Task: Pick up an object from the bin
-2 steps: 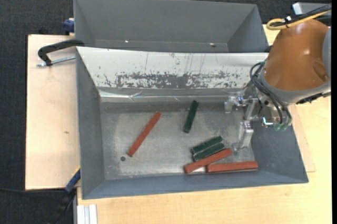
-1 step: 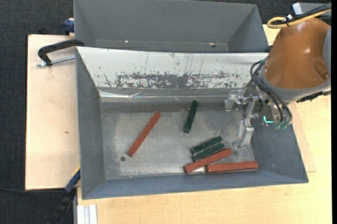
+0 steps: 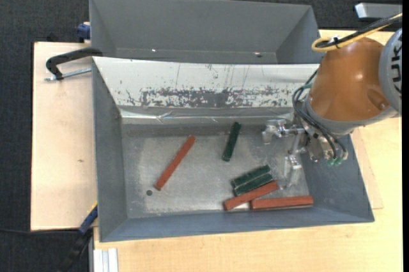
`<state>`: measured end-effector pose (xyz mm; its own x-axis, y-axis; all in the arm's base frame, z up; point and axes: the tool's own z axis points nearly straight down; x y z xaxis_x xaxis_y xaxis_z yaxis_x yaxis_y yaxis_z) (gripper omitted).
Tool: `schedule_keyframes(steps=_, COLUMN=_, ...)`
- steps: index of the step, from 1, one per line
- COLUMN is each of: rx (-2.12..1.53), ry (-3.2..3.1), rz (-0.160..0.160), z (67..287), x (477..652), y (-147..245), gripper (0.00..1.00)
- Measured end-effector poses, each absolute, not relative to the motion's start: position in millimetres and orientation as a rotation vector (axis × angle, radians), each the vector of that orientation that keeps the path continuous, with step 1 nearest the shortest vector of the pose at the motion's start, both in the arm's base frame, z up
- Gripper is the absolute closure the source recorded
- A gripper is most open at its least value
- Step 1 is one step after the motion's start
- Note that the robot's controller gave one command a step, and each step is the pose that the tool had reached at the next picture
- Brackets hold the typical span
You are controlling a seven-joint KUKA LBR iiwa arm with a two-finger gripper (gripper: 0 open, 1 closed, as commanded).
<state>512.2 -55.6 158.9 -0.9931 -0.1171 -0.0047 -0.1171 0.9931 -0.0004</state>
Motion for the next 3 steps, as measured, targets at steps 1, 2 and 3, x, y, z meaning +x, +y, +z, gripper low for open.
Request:
schedule_keyframes(steps=1, rx=-0.578, ry=3.088, rz=0.001, z=72, x=505.7, y=-35, gripper=1.00)
schedule_keyframes(steps=2, rx=-0.578, ry=3.087, rz=0.001, z=72, x=505.7, y=-35, gripper=1.00)
schedule_keyframes(steps=3, rx=-0.658, ry=3.067, rz=0.000, z=208, x=506.7, y=-38, gripper=1.00)
